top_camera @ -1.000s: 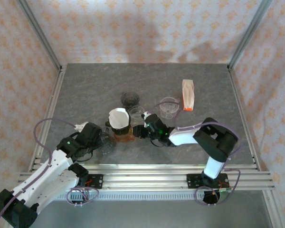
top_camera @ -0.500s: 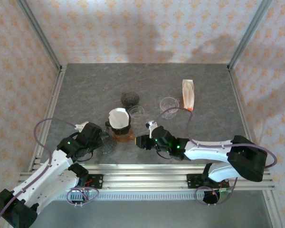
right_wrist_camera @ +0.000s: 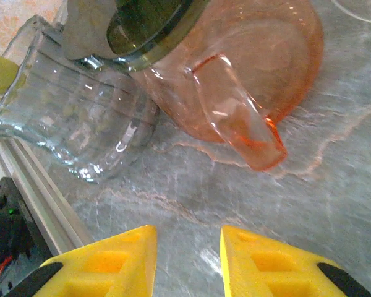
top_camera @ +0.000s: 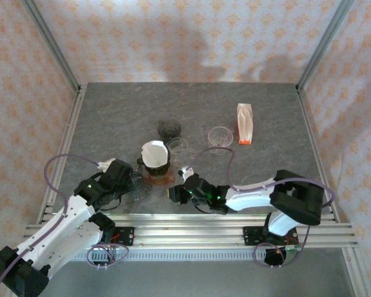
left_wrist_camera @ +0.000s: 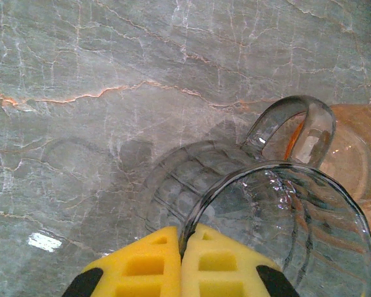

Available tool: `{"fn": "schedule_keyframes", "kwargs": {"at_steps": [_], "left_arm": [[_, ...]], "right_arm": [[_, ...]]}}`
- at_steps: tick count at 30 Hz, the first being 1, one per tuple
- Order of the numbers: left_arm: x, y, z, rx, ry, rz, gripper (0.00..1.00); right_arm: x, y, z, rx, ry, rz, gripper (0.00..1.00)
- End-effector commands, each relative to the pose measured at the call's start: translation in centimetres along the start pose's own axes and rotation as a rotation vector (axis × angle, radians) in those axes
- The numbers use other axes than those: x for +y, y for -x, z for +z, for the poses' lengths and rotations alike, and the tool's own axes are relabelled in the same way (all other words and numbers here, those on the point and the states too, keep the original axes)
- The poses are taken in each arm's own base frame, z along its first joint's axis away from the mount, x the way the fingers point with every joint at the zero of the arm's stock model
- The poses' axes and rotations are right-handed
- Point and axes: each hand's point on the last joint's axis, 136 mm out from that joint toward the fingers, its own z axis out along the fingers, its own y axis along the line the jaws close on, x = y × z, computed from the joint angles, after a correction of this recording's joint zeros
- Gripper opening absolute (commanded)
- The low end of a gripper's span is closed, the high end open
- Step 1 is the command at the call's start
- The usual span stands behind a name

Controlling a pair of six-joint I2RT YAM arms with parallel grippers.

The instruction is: Place the coffee filter in the dripper

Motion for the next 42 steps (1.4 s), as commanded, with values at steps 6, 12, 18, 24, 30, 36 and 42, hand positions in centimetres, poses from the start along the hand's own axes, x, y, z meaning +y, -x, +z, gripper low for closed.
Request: {"fn": "schedule_keyframes", "kwargs": {"at_steps": [6, 12, 18, 24, 30, 36, 42], "left_arm": [[0.6, 0.2, 0.1, -0.014, 0.023, -0.007, 0.0], [0.6, 0.1, 0.2, -0.012, 0.024, -0.008, 0.0], [0.6, 0.2, 0.2, -0.013, 0.023, -0.005, 0.0], [0.6, 0.1, 0.4, -0.008, 0.027, -0.002, 0.0], [0.5, -0.1, 0.6, -0.004, 0.026, -0.005, 0.0], [0.7, -0.1, 0.6, -0.001, 0.033, -0.003, 0.0], [0.6, -0.2, 0.6, 0.004, 0.028, -0.005, 0.0]], "right_arm": [[2.1, 2.6, 2.6, -0.102, 0.054, 0.04, 0.32], [1.4, 3.4, 4.2, -0.133, 0.028, 0.07, 0.32], [0.2, 3.5, 5.9, -0.146, 0.023, 0.098, 0.31], [-0.5, 4.7, 6.9, -0.17, 0.009, 0.111, 0.31], [-0.8, 6.7, 8.5, -0.187, 0.011, 0.118, 0.3], [-1.1, 7.9, 10.3, -0.178, 0.006, 0.121, 0.3], [-1.3, 8.0, 11.4, -0.159, 0.006, 0.134, 0.31]]}}
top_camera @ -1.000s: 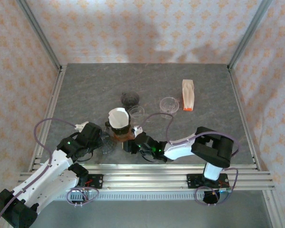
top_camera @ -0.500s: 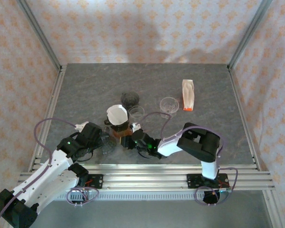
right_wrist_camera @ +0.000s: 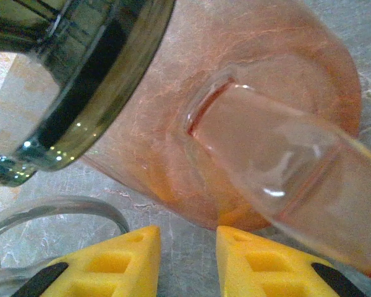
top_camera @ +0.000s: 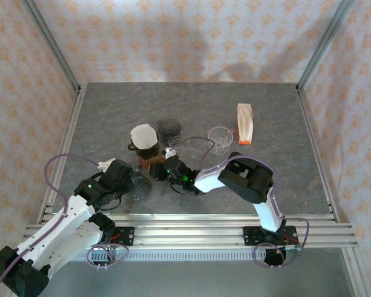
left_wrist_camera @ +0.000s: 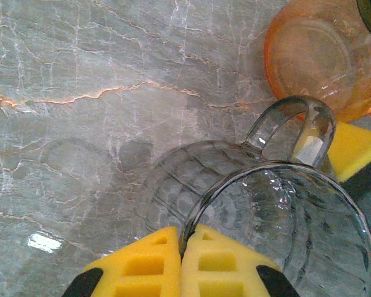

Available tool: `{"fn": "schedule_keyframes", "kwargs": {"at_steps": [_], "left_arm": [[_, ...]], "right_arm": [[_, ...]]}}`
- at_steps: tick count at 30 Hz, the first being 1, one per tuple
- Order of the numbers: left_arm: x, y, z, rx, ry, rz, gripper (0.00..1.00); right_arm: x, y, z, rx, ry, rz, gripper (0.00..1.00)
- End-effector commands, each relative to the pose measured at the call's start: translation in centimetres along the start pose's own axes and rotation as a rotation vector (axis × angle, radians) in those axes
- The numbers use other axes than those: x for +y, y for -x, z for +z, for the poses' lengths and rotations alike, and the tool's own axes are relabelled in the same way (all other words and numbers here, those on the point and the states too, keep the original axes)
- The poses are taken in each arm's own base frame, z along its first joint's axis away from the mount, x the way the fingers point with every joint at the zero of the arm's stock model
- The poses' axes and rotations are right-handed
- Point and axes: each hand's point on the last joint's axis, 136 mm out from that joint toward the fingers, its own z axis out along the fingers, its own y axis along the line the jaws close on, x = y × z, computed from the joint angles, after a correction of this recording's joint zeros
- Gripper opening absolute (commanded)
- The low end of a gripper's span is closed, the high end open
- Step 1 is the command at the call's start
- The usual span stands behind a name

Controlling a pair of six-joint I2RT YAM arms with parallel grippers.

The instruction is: Place the coffee filter in the dripper

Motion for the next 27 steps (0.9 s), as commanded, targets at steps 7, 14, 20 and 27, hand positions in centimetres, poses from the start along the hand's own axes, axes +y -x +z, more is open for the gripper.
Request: {"fn": "schedule_keyframes", "kwargs": {"at_steps": [7, 14, 20, 27], "left_arm": [[0.2, -0.3, 0.5, 0.011, 0.007, 0.001, 0.0], [-1.6, -0.8, 0.1, -0.028, -0.035, 0.056, 0.0], [-5.0, -2.0, -0.4, -0.039, -0.092, 0.125, 0.0], [-10.6, -4.2, -1.3, -0.04, -0.193, 0.228, 0.0]], "right_arm": [[-1.1, -1.3, -2.5, 0.025, -0.025, 0.001, 0.39], [-1.2, -2.5, -9.2, -0.025, -0.11, -0.107, 0.39], [-4.5, -0.5, -15.3, -0.119, -0.248, -0.11, 0.4], [-8.0, 1.7, -22.5, -0.223, -0.411, -0.114, 0.45]]}}
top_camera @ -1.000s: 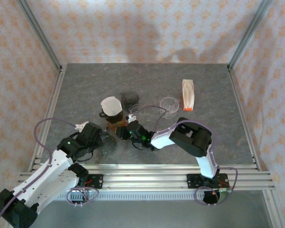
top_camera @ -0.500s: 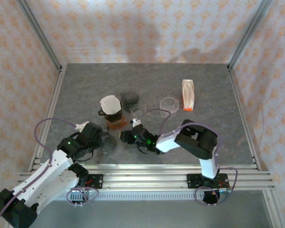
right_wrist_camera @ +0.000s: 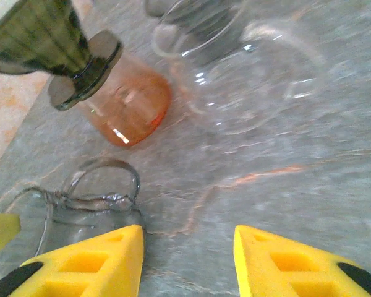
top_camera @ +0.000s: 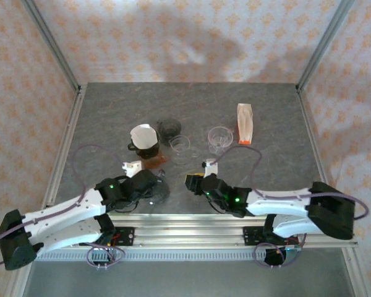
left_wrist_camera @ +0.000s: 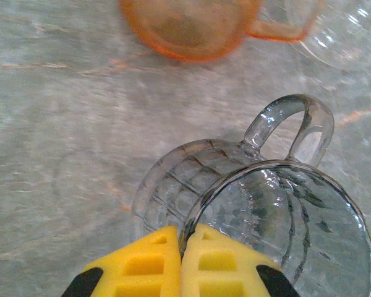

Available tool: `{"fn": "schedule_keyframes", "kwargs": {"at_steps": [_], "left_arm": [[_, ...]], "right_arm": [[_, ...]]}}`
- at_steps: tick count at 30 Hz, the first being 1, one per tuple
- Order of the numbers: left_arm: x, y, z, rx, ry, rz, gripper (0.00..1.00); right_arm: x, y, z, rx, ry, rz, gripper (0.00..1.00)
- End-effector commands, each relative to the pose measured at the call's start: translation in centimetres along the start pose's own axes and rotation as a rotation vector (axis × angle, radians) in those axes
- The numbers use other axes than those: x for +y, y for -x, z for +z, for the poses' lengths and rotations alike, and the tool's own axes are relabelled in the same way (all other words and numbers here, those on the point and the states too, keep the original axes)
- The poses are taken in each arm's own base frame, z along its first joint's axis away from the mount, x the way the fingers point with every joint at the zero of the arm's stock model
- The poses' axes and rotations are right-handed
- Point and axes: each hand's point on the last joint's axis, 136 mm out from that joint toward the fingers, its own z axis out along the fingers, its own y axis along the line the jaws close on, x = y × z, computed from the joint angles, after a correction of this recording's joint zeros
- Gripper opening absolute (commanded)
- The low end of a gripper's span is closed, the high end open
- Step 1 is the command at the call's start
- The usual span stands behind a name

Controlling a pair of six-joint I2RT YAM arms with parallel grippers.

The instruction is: Place the coffee filter in the dripper

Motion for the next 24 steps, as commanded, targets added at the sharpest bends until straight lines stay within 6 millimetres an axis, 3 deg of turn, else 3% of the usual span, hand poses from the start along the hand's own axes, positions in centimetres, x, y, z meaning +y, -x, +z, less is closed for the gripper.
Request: {"fn": "schedule_keyframes", "kwargs": {"at_steps": [1, 7, 15, 19, 24], "left_arm": [[-4.0, 0.7, -0.1, -0.042, -0.069, -0.007, 0.0], [-9.5, -0.7, 1.4, 0.007, -0.119, 0.086, 0.0], [-10.4, -2.0, 3.0, 0.068, -0.088, 0.139, 0.0], [-10.4, -1.9, 2.7, 0.065, -0.105, 0.133, 0.25], [-10.2, -1.1, 1.8, 0.039, -0.113, 0.128, 0.37]], "right_arm": [[-5.0, 0.8, -2.6, -0.053, -0.188, -0.036, 0.47], [-7.2, 1.9, -5.7, -0.095, -0.225, 0.005, 0.53], [-7.4, 2.3, -6.8, -0.089, -0.22, 0.022, 0.58], [-6.7, 2.5, -6.7, -0.074, -0.206, 0.012, 0.62], [-5.4, 3.0, -6.5, -0.046, -0.204, -0.015, 0.63]]}}
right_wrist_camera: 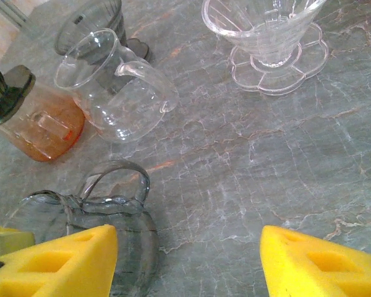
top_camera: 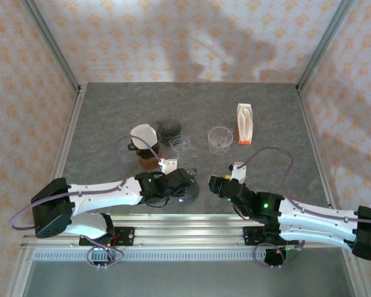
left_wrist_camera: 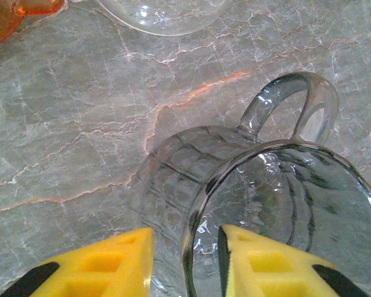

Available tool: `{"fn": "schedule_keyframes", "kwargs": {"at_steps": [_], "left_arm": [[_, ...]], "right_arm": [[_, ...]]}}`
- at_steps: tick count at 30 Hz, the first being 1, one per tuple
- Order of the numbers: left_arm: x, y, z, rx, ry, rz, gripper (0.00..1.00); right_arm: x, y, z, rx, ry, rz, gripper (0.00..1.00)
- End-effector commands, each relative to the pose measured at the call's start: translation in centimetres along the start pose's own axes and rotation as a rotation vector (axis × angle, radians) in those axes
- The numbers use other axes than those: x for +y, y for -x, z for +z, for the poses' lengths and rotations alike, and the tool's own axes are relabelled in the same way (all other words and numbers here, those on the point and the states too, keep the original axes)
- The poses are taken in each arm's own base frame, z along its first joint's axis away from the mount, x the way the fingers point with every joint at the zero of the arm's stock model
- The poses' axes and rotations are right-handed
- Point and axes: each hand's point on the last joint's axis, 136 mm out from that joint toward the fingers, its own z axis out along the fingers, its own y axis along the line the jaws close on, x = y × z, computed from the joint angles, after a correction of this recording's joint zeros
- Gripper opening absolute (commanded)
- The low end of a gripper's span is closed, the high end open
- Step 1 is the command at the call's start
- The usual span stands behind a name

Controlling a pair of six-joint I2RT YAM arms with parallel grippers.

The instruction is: Place the coffee filter in the dripper

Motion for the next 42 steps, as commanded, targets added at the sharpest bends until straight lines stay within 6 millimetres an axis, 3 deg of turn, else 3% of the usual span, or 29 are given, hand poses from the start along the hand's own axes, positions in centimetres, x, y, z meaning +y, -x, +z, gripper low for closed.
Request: {"fn": "schedule_keyframes", "kwargs": {"at_steps": [1, 6, 10, 12, 17, 21, 24, 28, 34, 42], "left_arm": [[0.5, 0.3, -1.0, -0.019, 0.003, 0.007, 0.39], [0.7, 2.4, -3.9, -0.095, -0.032, -0.008, 0.57], [1.9, 4.0, -6.8, -0.166, -0.047, -0.023, 0.72], [3.0, 4.4, -8.0, -0.194, -0.044, -0.032, 0.99], [6.1, 4.4, -10.1, -0.253, -0.043, -0.064, 1.0], [8.0, 3.8, -10.5, -0.269, -0.048, -0.084, 1.0], [8.8, 3.3, -10.5, -0.272, -0.055, -0.097, 1.0], [9.2, 2.8, -10.2, -0.269, -0.067, -0.109, 1.0], [9.6, 2.4, -9.8, -0.268, -0.063, -0.109, 1.0], [10.1, 2.8, -10.0, -0.295, -0.044, -0.115, 1.0]], "right_arm": [[1.1, 1.4, -0.3, 0.001, -0.004, -0.018, 0.63], [3.1, 3.1, 0.9, 0.073, 0.028, -0.02, 0.67], [5.4, 6.6, 3.0, 0.12, 0.065, -0.033, 0.68], [6.4, 8.5, 4.5, 0.137, 0.073, -0.039, 0.68], [8.6, 11.4, 10.8, 0.243, 0.104, -0.047, 0.67], [9.8, 12.9, 15.7, 0.288, 0.113, -0.059, 0.66], [10.0, 13.6, 19.5, 0.305, 0.113, -0.055, 0.65], [8.7, 14.2, 23.7, 0.337, 0.061, -0.039, 0.61], [8.3, 12.6, 27.0, 0.425, 0.035, -0.065, 0.57], [7.9, 10.7, 28.4, 0.475, 0.031, -0.046, 0.45]]}}
